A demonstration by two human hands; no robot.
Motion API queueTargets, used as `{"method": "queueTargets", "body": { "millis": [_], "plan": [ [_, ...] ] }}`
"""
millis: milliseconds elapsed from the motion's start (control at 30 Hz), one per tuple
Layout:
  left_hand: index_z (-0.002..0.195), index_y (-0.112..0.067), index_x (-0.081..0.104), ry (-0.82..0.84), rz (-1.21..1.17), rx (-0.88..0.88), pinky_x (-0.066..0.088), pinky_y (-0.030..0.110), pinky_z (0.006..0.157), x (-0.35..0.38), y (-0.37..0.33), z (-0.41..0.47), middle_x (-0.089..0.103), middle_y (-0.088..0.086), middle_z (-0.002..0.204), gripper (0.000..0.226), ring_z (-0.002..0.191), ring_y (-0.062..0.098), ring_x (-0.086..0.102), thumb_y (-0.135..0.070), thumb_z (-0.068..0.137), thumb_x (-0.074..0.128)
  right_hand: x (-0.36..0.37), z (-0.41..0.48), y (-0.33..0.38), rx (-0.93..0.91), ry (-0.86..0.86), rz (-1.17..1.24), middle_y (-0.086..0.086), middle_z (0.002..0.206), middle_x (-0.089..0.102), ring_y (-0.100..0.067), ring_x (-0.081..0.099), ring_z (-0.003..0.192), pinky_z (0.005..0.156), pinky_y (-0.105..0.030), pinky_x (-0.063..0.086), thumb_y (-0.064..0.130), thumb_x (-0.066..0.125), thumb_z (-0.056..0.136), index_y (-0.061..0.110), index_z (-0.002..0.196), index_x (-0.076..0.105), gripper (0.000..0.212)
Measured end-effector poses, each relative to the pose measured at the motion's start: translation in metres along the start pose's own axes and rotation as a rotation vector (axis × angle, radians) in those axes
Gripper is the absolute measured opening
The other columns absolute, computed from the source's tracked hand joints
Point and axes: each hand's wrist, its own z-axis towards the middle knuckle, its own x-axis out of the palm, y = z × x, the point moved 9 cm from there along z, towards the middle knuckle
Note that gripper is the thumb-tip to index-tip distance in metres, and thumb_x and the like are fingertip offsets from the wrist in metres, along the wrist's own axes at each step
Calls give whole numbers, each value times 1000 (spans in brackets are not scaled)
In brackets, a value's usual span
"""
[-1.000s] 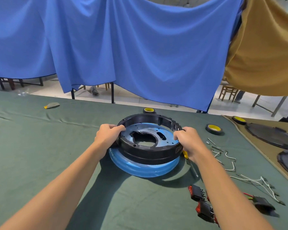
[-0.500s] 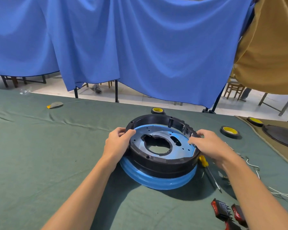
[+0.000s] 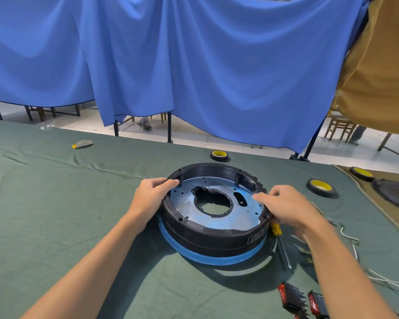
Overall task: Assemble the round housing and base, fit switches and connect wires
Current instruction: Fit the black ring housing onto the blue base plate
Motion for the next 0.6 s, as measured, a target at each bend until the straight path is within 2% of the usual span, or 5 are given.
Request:
{"method": "queueTargets", "body": {
  "millis": [67, 200, 333, 467, 600],
  "plan": [
    [83, -20, 79, 4, 16, -3, 48, 59, 97, 0, 0, 1, 68, 30, 99, 45, 97, 47, 65, -58, 62, 66, -1, 0, -1, -2, -39, 2, -10, 75, 55, -37, 66, 92, 66, -40, 45, 38, 61, 86, 14, 71, 44, 33],
    [82, -31, 80, 13, 32, -22, 50, 54, 98, 1, -2, 2, 72, 23, 99, 31, 99, 40, 68, -56, 69, 65, -2, -3, 2, -7, -99, 23, -10, 73, 51, -25, 54, 70, 67, -43, 49, 37, 62, 86, 14, 72, 46, 31],
    [80, -30, 81, 19, -20, -36, 53, 50, 93, -1, -1, 2, 72, 24, 97, 19, 80, 29, 69, -43, 85, 68, 3, -3, 1, 14, -79, 56, -10, 89, 64, -27, 63, 81, 75, -42, 58, 36, 62, 86, 13, 90, 52, 25],
    [78, -25, 81, 16, -35, -42, 54, 37, 78, -6, -1, 7, 75, 19, 90, 22, 69, 21, 68, -35, 91, 66, 6, -4, 4, 35, -26, 202, -10, 90, 69, -21, 65, 68, 59, -35, 61, 31, 63, 84, 25, 99, 52, 20],
    [81, -22, 82, 17, -36, -75, 55, 36, 83, -10, 1, 13, 78, 4, 85, 24, 79, 20, 72, -39, 91, 66, 4, -6, 3, 47, 0, 259, -11, 93, 69, -22, 69, 70, 53, -31, 59, 33, 69, 75, 27, 100, 60, 27]
  ]
}}
